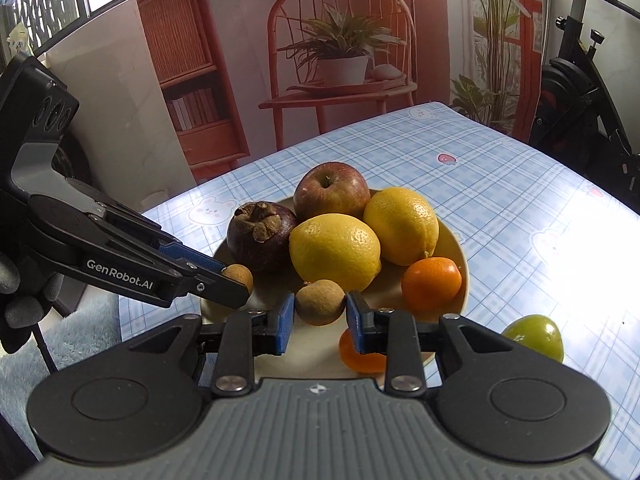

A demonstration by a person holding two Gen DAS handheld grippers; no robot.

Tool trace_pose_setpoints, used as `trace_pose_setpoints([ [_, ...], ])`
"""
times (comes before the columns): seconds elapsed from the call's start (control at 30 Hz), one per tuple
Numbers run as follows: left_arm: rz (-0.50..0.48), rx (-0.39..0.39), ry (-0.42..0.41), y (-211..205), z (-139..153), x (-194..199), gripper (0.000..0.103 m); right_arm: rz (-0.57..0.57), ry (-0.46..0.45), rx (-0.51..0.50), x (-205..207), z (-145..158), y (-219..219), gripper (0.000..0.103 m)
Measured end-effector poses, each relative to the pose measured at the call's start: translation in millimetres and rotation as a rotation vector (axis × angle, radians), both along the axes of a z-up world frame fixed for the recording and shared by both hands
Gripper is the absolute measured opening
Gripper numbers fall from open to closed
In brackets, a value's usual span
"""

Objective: Organize fruits
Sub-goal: 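Lower both kiwis onto the plate and open both grippers, then move the left tool to one green apple while the right tool approaches another green apple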

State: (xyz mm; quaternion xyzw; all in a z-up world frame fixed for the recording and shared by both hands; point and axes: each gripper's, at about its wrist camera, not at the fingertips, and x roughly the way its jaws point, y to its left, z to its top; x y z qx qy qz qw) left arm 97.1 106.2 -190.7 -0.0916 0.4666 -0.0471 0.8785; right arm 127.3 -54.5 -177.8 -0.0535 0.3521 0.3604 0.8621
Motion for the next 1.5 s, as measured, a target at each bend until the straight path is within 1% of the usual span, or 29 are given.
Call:
trace_pose_setpoints([
  [0.4,0.021,-0.002,0.009,-0.4,-0.1,6.3,0.028,-0.001,-0.025,-0.037,0.7,-3.7,5.7,0.032],
  [0.5,0.027,-0.011,0.002,1.5,2.2,5.1,0.031,-0.012,-0.032,-0.033,-0.5,-0.9,2.9,0.032],
  [0.6,0.028,-0.013,-0.016,-0.1,6.4,3.0,0.031,-0.035,-0.044,-0.013,-3.6,4.5,-5.7,0.032],
  [0.77,-0.01,0.011,-0.068,-14.8,16.1,-0.4,0.031,-0.115,-0.064,0.021,-13.0,14.2,-39.5,0.032],
  [0.93,-0.05,0.024,-0.118,-31.8,23.3,2.9,0.031,-0.209,-0.069,0.011,-22.1,17.4,-83.9,0.032],
  [1.17,-0.11,0.023,-0.136,-58.0,24.9,16.2,0.031,-0.331,-0.062,0.018,-40.6,18.2,-133.0,0.032],
  [1.33,-0.163,0.031,-0.146,-79.2,24.3,26.0,0.031,-0.374,-0.052,0.016,-53.4,14.5,-154.4,0.032],
  [1.5,-0.205,0.032,-0.145,-96.8,21.8,33.7,0.031,-0.402,-0.048,0.022,-62.7,11.8,-165.9,0.032],
])
